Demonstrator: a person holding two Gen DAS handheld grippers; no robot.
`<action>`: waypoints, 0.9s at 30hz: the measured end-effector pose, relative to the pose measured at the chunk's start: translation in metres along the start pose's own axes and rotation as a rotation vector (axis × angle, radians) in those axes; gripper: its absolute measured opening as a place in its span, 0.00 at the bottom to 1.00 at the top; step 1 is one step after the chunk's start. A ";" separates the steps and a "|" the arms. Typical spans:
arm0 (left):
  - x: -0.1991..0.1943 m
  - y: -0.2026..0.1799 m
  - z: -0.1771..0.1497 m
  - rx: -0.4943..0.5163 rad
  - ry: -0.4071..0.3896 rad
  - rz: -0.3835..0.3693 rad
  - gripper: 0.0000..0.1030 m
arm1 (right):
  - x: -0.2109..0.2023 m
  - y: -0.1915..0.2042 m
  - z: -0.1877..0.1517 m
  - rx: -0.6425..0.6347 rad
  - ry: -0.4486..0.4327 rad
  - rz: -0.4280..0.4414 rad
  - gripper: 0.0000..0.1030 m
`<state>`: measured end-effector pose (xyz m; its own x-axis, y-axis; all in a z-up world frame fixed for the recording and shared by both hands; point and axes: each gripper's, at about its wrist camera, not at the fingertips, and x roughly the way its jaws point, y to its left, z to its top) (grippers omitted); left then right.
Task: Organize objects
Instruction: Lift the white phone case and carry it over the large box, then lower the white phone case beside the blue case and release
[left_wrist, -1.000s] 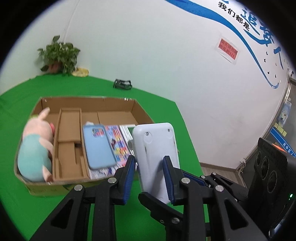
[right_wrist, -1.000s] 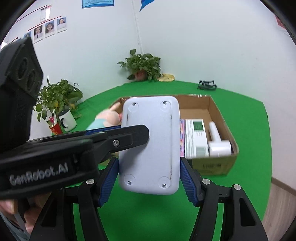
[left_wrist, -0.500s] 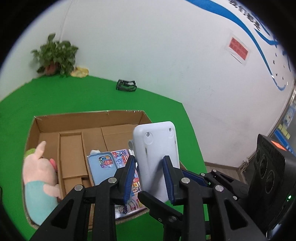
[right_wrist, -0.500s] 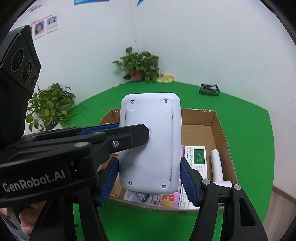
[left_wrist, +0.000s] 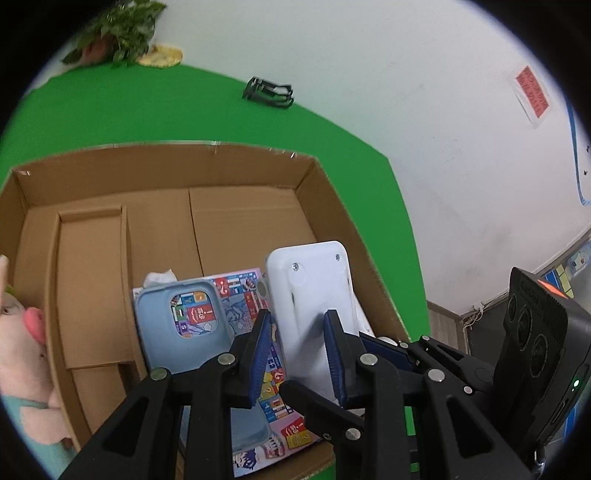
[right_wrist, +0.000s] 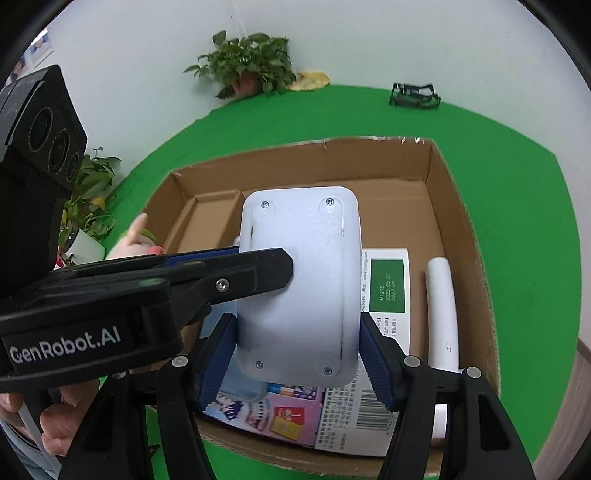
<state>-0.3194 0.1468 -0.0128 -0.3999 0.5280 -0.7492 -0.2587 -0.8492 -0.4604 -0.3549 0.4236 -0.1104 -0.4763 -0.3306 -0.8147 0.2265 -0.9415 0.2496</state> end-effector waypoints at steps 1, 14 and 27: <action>0.005 0.003 0.000 -0.008 0.010 -0.001 0.27 | 0.008 -0.003 0.001 0.002 0.012 -0.003 0.61; 0.047 0.030 0.000 -0.085 0.110 0.046 0.26 | 0.061 -0.019 -0.007 0.043 0.079 -0.045 0.61; -0.024 0.014 -0.018 0.000 -0.048 0.122 0.34 | 0.038 -0.006 -0.027 0.013 0.069 0.000 0.60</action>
<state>-0.2973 0.1227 -0.0100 -0.4696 0.4209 -0.7761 -0.2059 -0.9070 -0.3673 -0.3519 0.4184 -0.1571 -0.4166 -0.3255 -0.8488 0.2153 -0.9425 0.2558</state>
